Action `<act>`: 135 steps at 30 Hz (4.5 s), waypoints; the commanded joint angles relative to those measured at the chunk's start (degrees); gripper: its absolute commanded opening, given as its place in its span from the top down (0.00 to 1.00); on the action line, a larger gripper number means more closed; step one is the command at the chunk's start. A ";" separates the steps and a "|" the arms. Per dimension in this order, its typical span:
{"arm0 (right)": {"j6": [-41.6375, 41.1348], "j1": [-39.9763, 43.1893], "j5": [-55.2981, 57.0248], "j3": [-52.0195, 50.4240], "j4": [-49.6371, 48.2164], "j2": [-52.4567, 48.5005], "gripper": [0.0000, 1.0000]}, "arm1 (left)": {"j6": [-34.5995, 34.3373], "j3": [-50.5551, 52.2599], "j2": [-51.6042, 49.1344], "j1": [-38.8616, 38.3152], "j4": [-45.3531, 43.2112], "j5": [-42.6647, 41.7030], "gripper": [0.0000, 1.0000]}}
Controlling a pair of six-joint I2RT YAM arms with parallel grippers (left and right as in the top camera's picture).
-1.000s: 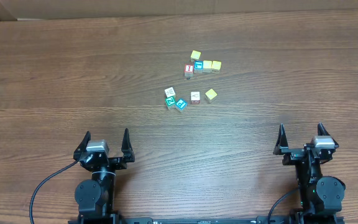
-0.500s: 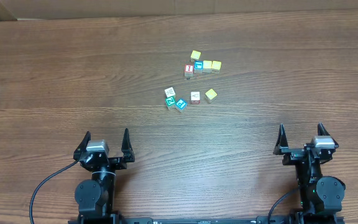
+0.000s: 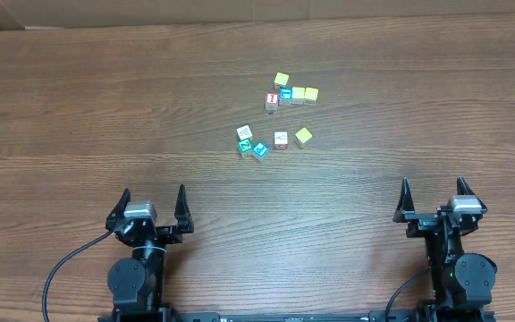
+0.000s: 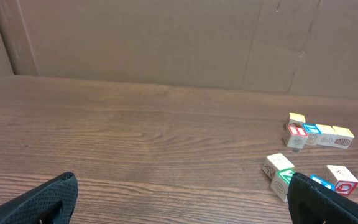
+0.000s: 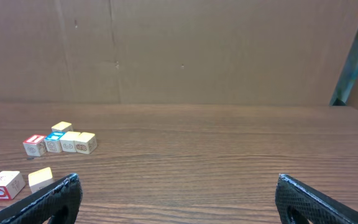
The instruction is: Flip 5 blocks
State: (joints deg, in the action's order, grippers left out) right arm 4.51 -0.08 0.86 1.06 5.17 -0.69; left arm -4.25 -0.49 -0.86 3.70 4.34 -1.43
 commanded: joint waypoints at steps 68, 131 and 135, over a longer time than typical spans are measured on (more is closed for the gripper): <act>-5.20 0.20 -7.78 0.68 -1.40 0.52 0.00 | -2.71 -3.69 0.61 -0.50 -0.85 -1.88 0.00; -15.19 -26.75 0.81 78.68 39.80 -102.86 0.17 | -11.17 -82.16 -88.52 -0.35 61.68 -3.89 0.00; -14.75 -26.93 1.22 79.01 37.27 -104.56 0.24 | -11.17 -82.16 -89.05 -0.35 61.66 -3.91 0.00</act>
State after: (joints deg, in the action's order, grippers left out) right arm -10.02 -27.14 -1.83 78.22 43.55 -104.36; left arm -14.70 -81.38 -89.30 3.73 66.02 -6.33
